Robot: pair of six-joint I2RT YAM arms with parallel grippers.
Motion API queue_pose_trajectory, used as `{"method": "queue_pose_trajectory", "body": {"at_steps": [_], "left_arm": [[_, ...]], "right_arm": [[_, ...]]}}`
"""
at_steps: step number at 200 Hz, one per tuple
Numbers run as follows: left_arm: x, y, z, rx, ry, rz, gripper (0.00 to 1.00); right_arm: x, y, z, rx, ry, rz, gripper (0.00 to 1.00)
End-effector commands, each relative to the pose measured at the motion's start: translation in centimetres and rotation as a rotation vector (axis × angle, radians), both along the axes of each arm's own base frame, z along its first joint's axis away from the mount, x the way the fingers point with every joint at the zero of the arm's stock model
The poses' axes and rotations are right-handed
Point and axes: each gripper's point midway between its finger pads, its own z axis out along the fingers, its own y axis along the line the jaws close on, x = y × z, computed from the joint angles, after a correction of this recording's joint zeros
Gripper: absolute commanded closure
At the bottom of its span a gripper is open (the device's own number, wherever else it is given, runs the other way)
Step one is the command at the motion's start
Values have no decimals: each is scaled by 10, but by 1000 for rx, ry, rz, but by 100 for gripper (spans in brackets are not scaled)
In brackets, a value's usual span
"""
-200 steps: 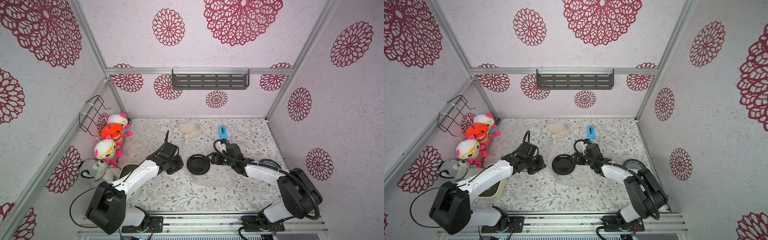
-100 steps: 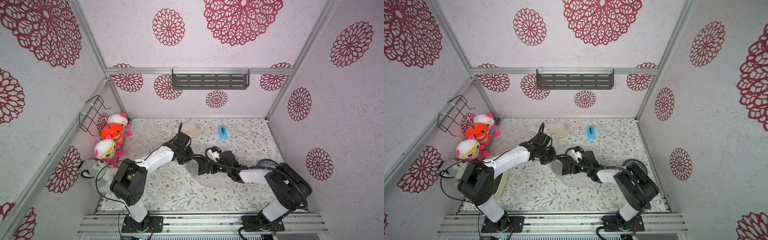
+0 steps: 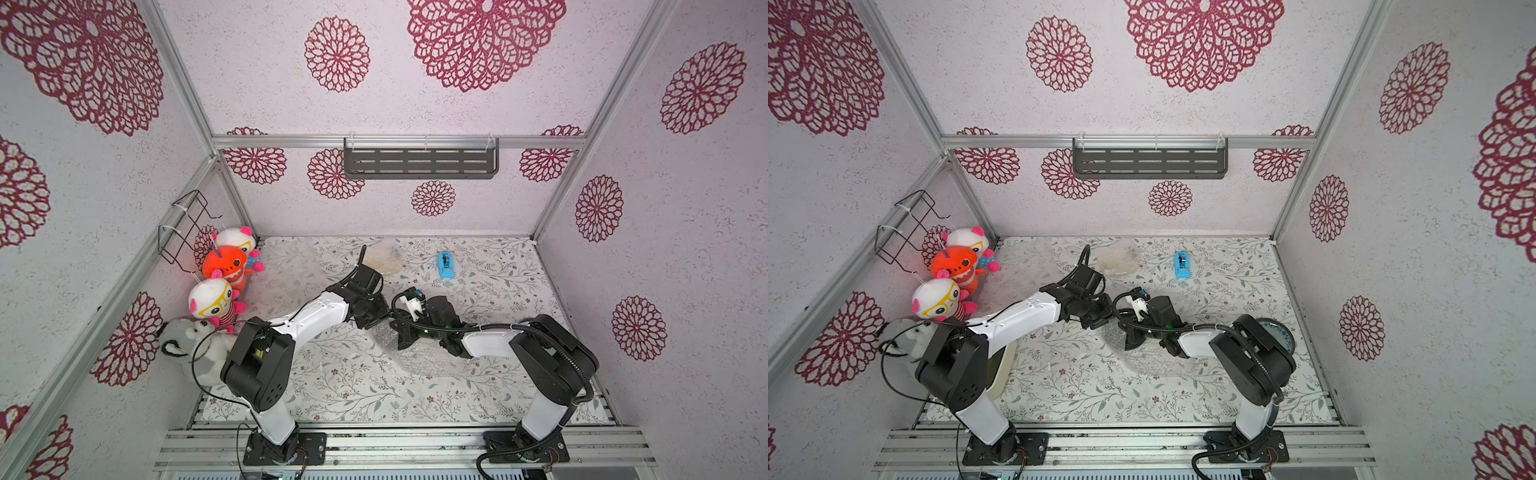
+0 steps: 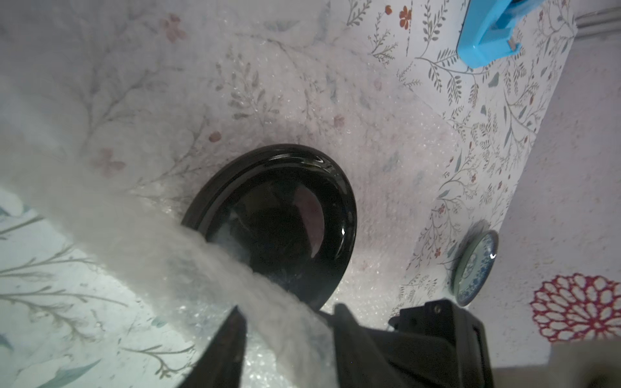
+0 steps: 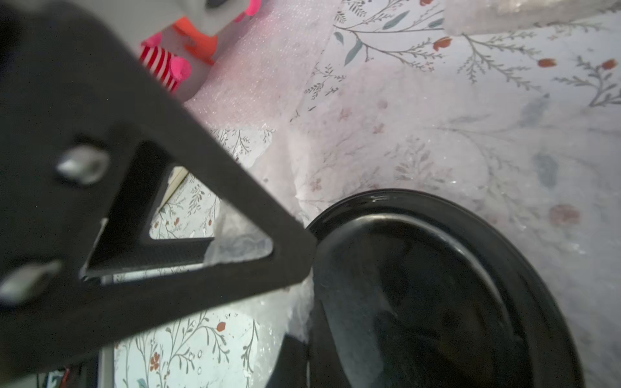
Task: Wrap dinner plates in bubble wrap
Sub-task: Wrap the plate in the bubble wrap.
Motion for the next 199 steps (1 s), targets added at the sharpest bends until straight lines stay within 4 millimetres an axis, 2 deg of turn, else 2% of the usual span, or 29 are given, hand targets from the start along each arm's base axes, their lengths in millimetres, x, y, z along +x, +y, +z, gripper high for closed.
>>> {"method": "queue_pose_trajectory", "body": {"at_steps": [1, 14, 26, 47, 70, 80, 91, 136, 144, 146, 148, 165, 190, 199], "left_arm": [[1, 3, 35, 5, -121, -61, 28], [-1, 4, 41, 9, -152, -100, 27], [-4, 6, 37, 28, -158, -123, 30], [-9, 4, 21, 43, -123, -159, 46], [-10, -9, 4, 25, -90, -207, 61], [-7, -12, -4, 37, -77, -220, 69], [-3, -16, -11, 47, -62, -238, 73], [19, -34, -43, 70, -33, -282, 79], [25, -34, -44, 77, -44, -273, 80], [25, -33, -56, 90, -22, -272, 80], [26, -33, -60, 94, -17, -270, 80], [36, -37, -71, 89, -14, -251, 80], [39, -39, -90, 90, 18, -230, 82], [37, -38, -96, 94, 32, -221, 83]], "right_arm": [[5, -4, -16, 11, 135, -72, 100], [4, -5, -27, 23, 202, -105, 100], [5, -8, -35, 34, 252, -153, 100], [9, -14, -46, 28, 296, -216, 100], [10, -17, -54, 27, 332, -251, 100], [10, -17, -55, 33, 340, -258, 100], [11, -20, -54, 38, 340, -274, 100], [20, -19, -40, 75, 297, -271, 99], [21, -20, -36, 71, 281, -264, 96], [21, -20, -36, 69, 276, -262, 95], [21, -20, -34, 68, 272, -259, 94], [19, -25, -25, 30, 206, -229, 77], [8, -41, 6, -72, 12, -156, 53], [2, -51, 15, -136, -69, -127, 48]]}}
